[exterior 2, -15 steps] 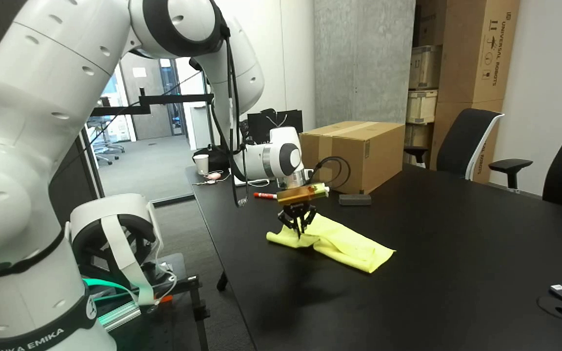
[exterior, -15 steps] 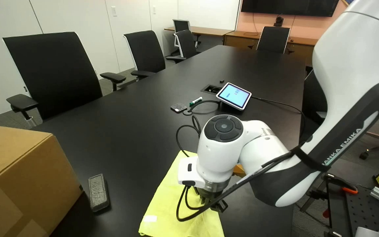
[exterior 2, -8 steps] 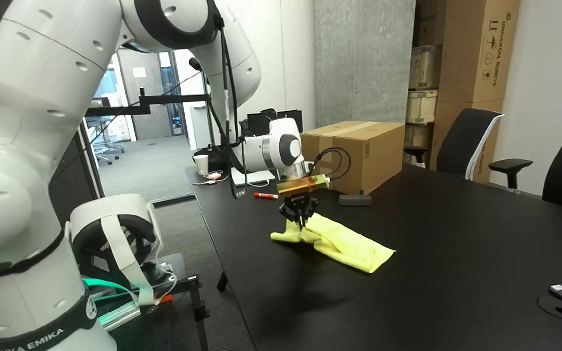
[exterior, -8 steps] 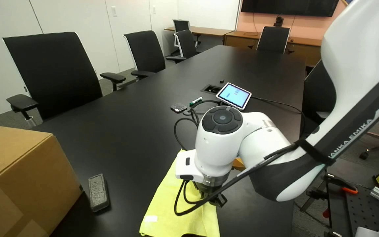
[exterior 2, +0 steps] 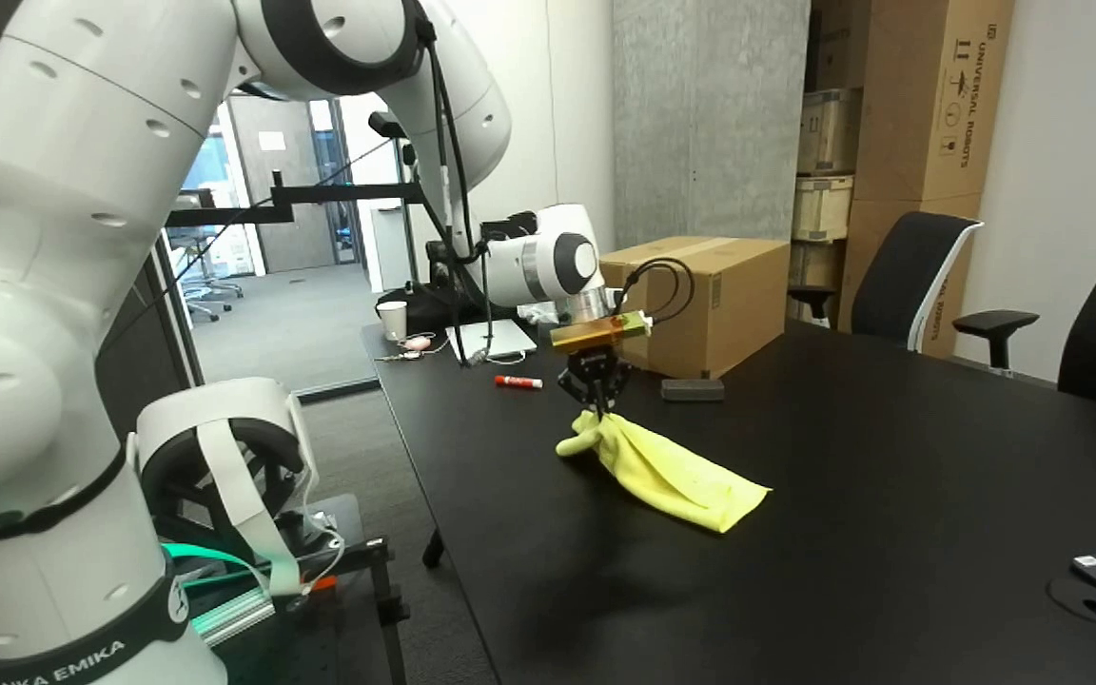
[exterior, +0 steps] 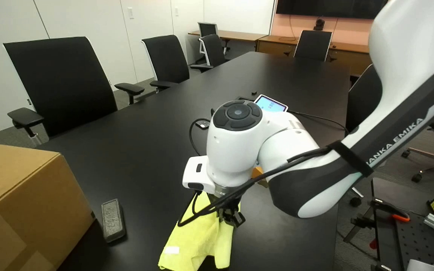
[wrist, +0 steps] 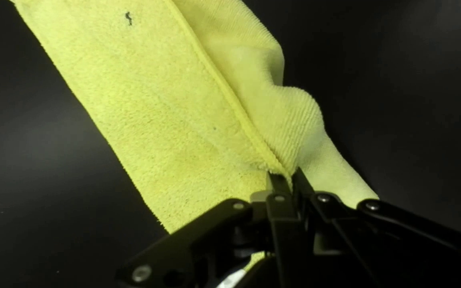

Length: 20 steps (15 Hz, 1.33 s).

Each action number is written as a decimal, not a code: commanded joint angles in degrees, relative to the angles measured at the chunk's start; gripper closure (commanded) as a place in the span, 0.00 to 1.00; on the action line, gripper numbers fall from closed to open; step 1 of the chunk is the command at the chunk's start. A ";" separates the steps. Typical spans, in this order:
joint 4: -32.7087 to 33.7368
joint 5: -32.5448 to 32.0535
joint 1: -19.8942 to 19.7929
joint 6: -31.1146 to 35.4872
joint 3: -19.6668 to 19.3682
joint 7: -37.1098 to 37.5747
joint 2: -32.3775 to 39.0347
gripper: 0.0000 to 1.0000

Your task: Fold the towel

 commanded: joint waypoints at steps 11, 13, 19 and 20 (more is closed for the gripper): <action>26.99 4.81 2.33 -11.68 -2.32 11.18 15.40 0.94; 30.84 5.40 2.78 -11.83 -3.45 14.87 18.14 0.96; 40.54 8.65 4.15 -13.08 -5.78 24.79 24.15 0.97; 41.46 8.71 4.46 -13.52 -6.15 25.65 24.84 0.91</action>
